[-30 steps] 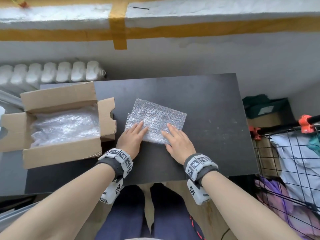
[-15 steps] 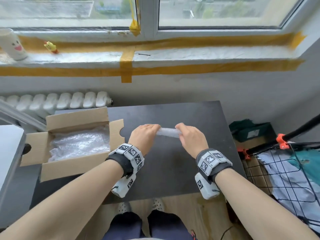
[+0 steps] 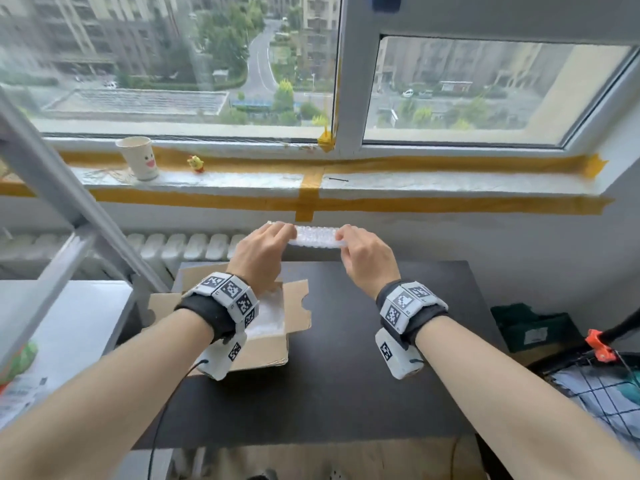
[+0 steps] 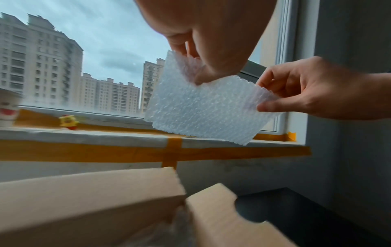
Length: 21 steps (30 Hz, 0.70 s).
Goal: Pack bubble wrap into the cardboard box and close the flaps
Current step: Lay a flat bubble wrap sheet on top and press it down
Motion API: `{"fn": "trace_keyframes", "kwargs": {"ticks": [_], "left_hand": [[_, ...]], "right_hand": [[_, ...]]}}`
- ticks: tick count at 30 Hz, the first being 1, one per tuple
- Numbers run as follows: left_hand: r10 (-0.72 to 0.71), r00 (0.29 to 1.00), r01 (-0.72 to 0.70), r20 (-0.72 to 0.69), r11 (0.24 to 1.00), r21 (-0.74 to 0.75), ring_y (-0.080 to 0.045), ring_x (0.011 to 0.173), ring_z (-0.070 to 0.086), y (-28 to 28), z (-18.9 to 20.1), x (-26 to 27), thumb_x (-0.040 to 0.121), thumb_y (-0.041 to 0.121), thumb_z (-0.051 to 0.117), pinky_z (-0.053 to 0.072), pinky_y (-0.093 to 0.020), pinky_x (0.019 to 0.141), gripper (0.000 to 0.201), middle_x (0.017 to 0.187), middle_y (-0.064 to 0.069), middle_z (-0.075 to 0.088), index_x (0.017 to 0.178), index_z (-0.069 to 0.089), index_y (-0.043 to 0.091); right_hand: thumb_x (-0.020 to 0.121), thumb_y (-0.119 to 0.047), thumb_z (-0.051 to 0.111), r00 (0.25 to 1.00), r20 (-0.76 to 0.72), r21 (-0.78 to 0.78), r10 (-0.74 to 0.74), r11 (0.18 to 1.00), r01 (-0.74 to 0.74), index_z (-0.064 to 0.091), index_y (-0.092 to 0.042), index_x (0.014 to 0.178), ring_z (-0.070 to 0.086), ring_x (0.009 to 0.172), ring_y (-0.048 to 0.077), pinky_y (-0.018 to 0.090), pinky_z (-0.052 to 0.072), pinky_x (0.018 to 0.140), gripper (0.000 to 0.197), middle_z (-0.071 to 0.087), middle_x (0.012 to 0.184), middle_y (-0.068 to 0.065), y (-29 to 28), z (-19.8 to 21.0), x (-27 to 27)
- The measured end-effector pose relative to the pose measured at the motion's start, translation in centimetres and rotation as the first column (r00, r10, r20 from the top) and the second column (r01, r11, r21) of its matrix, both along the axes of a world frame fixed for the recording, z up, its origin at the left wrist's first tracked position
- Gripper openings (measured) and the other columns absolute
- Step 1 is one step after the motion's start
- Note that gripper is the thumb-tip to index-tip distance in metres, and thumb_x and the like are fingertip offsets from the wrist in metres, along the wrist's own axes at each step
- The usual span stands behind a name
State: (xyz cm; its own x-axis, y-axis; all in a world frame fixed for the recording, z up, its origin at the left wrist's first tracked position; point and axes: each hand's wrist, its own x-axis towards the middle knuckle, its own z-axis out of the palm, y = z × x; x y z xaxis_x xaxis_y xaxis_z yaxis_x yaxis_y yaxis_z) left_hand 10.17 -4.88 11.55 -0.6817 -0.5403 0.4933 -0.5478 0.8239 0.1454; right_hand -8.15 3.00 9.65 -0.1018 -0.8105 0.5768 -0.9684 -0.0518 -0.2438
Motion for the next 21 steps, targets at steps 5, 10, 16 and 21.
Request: {"fn": "trace_keyframes", "kwargs": {"ticks": [5,10,16,21], "left_hand": [[0.080,0.996,-0.081,0.031,0.997,0.005,-0.028,0.062,0.063,-0.8,-1.5,8.1,0.056,-0.029,0.060,0.046,-0.028,0.045,0.039,0.078,-0.012,0.067,0.082,0.062,0.000],[0.082,0.992,-0.090,0.097,0.993,0.082,-0.025,0.065,0.065,-0.7,-5.8,14.8,0.054,-0.030,0.061,0.053,-0.032,0.044,0.055,0.084,-0.007,0.068,0.090,0.056,0.012],[0.010,0.989,-0.028,0.146,0.992,0.125,-0.023,0.065,0.064,0.3,-8.3,17.8,0.048,-0.022,0.074,0.052,-0.026,0.047,0.046,0.080,-0.006,0.067,0.082,0.069,0.008],[-0.066,0.983,0.038,0.170,0.986,0.164,-0.022,0.067,0.064,0.6,-9.9,18.4,0.048,-0.012,0.082,0.053,-0.026,0.049,0.042,0.079,-0.004,0.066,0.081,0.073,0.013]], "right_hand": [[0.057,0.014,0.070,0.990,-0.001,0.047,0.141,0.989,-0.141,0.065,-0.008,0.080,0.064,0.057,0.023,0.022,0.051,0.051,0.032,0.069,0.069,0.003,-2.4,-1.8,7.0],[0.055,0.018,0.067,0.966,-0.001,0.196,0.260,0.947,-0.255,0.063,-0.008,0.078,0.063,0.060,0.024,0.026,0.051,0.051,0.035,0.068,0.074,0.004,-2.8,-4.3,11.8],[0.055,0.017,0.069,0.960,-0.025,0.330,0.278,0.909,-0.255,0.063,-0.010,0.076,0.066,0.066,0.024,0.028,0.052,0.050,0.034,0.070,0.081,0.004,-2.0,-7.0,14.1],[0.058,0.008,0.077,0.981,-0.038,0.455,0.189,0.878,-0.152,0.065,-0.013,0.074,0.060,0.061,0.022,0.023,0.040,0.039,0.029,0.062,0.079,0.004,-0.9,-8.1,14.4]]}}
